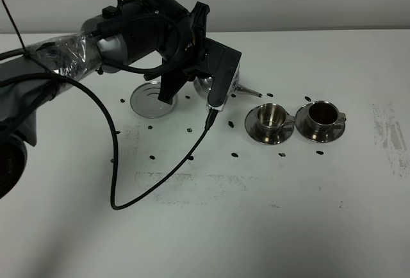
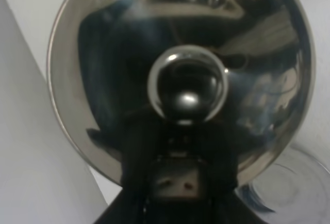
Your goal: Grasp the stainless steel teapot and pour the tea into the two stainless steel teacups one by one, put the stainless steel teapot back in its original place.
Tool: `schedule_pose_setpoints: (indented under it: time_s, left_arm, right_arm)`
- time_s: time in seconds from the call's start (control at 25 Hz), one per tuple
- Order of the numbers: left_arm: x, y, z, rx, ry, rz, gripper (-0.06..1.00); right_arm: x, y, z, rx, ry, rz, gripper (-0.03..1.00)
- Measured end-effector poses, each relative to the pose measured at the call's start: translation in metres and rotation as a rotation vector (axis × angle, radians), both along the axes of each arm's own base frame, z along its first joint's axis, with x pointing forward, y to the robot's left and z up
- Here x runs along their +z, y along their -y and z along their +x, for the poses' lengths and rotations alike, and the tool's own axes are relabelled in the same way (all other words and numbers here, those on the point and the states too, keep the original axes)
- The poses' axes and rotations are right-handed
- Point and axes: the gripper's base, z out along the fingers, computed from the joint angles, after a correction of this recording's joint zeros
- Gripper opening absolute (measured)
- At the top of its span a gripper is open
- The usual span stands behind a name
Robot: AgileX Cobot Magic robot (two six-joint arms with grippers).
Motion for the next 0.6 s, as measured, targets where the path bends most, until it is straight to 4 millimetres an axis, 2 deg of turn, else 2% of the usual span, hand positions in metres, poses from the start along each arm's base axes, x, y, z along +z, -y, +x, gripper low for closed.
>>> schedule_pose_setpoints:
  time_s: [0.6]
  left_arm:
    - [-0.017, 0.024, -0.006, -0.115, 0.069, 0.097, 0.19]
  right_arm:
    - [0.0, 0.0, 0.0, 0.0, 0.0, 0.0, 0.19]
